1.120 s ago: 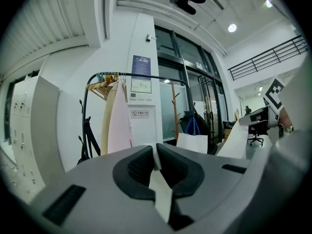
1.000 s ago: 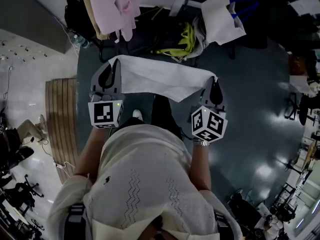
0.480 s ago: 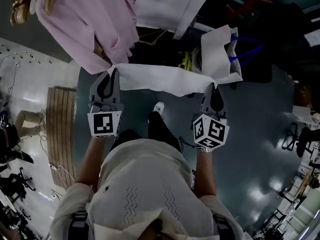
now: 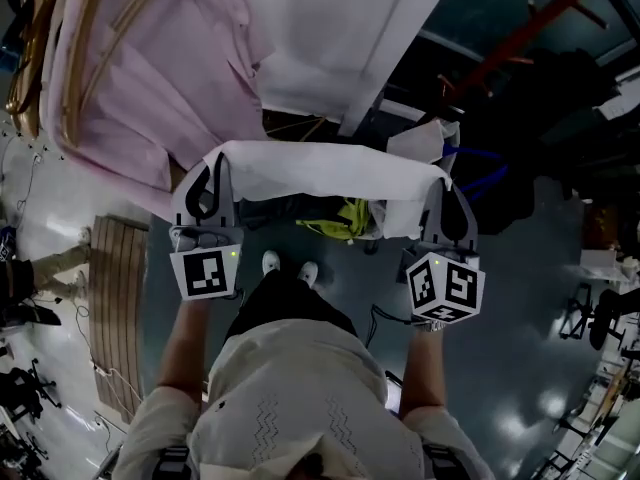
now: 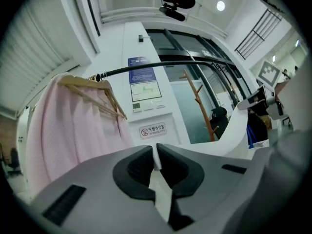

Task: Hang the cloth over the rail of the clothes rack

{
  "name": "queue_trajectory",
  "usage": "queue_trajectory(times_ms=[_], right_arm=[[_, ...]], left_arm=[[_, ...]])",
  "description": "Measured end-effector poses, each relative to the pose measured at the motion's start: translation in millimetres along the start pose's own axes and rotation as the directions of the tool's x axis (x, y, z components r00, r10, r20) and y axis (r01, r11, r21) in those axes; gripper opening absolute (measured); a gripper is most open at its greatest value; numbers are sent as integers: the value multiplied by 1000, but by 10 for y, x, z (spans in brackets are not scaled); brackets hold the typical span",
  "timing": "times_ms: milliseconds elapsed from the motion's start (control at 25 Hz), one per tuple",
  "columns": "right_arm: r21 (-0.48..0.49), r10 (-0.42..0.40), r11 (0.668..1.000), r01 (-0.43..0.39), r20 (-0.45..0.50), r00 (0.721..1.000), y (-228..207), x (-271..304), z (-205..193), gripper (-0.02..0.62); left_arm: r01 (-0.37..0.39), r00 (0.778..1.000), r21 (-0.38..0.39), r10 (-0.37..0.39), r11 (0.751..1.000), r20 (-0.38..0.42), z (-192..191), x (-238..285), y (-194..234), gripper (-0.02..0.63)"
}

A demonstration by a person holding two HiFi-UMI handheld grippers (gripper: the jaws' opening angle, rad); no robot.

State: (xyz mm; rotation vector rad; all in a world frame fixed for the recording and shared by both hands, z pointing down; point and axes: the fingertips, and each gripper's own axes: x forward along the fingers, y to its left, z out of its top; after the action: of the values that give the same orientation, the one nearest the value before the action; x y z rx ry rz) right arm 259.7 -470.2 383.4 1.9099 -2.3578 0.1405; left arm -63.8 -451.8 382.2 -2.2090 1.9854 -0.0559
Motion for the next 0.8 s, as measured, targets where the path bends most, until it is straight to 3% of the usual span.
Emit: queue_trajectory(times_ms=[160, 360, 680, 800], right_arm=[[-45, 9, 999, -8, 14, 1000, -64, 325, 295, 34], [-147, 16, 989, 4, 130, 991, -68, 445, 1022, 34], [-180, 45, 984, 11, 306, 951, -30, 158, 2415, 34], [-237, 69, 971, 17, 351, 934, -22, 99, 2916, 34]], left_arm=[[2, 999, 34, -3, 999, 36, 177, 393, 149, 18], [57, 989, 125, -73, 990, 128, 850, 728, 303, 18], [47, 952, 234, -114, 971, 282, 2110, 800, 548, 18], [15, 923, 297, -127, 955, 362, 2603, 848, 631, 18]])
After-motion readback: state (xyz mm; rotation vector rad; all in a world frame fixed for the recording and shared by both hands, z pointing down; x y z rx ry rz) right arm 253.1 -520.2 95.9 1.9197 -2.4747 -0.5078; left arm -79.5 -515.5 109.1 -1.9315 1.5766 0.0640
